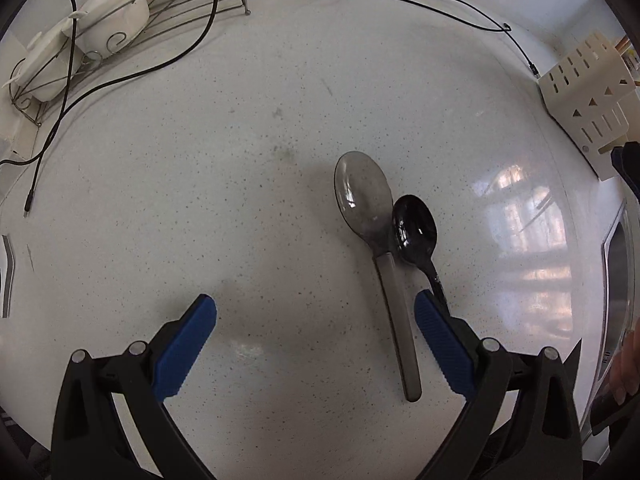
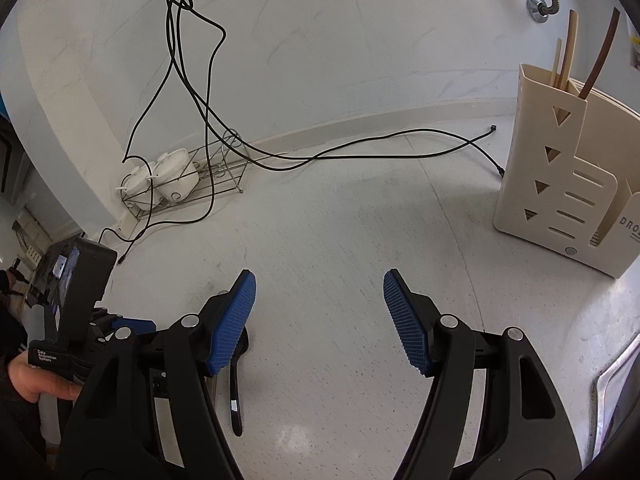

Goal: Organize utensils
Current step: 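Close the left tool on the clear spoon handle while the right grasps the black spoon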

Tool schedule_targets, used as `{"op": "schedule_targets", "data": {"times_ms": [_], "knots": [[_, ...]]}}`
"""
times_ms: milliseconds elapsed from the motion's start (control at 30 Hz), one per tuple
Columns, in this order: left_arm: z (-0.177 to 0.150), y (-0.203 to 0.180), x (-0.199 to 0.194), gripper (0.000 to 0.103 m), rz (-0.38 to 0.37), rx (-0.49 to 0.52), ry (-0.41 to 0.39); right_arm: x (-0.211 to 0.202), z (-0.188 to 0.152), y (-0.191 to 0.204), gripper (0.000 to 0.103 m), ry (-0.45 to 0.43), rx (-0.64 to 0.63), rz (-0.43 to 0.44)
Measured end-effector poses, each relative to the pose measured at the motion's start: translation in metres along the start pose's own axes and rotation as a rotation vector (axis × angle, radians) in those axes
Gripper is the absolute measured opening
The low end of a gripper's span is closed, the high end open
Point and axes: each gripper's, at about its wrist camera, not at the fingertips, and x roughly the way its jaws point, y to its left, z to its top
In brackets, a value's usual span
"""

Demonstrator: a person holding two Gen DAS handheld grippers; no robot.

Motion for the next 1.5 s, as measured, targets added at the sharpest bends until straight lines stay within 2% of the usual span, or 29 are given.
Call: {"op": "schedule_targets", "data": {"times_ms": [233,533,700,833,967,1067,1200,1267,1300,1400,1500], "knots": [[-0.003,-0.005,0.015,0.097,0.019,-0.019,0.044,0.000,0.002,0.000,0.065,-0.007,0.001,-0.021],[0.005,-0.013,0.020,0.097,0.051,-0.011,0.062,-0.006,0.004,0.004,0.066,-0.027,-0.009,-0.021],[0.005,-0.020,0.020,0.095,0.067,0.017,0.071,-0.007,0.005,0.007,0.071,-0.029,-0.028,-0.024],[0.007,-0.021,0.016,0.084,0.065,0.040,0.066,0.001,0.002,0.009,0.071,0.020,-0.026,-0.005],[0.008,-0.023,0.011,0.079,0.063,0.055,0.062,0.010,-0.005,0.013,0.071,0.077,-0.032,0.014],[0.008,-0.018,0.006,0.070,0.064,0.053,0.055,0.016,-0.013,0.019,0.071,0.123,-0.060,0.023],[0.009,-0.007,0.003,0.053,0.063,0.051,0.054,0.024,-0.027,0.031,0.071,0.185,-0.109,0.036],[0.009,-0.001,0.000,0.042,0.065,0.049,0.050,0.029,-0.033,0.038,0.070,0.214,-0.137,0.045],[0.009,0.004,-0.002,0.031,0.062,0.041,0.047,0.031,-0.036,0.042,0.070,0.226,-0.150,0.047],[0.010,0.020,-0.006,0.013,0.021,0.012,0.045,0.037,-0.042,0.054,0.069,0.263,-0.190,0.066],[0.011,0.026,-0.007,0.011,0.006,-0.006,0.042,0.048,-0.048,0.067,0.061,0.315,-0.243,0.072]]}}
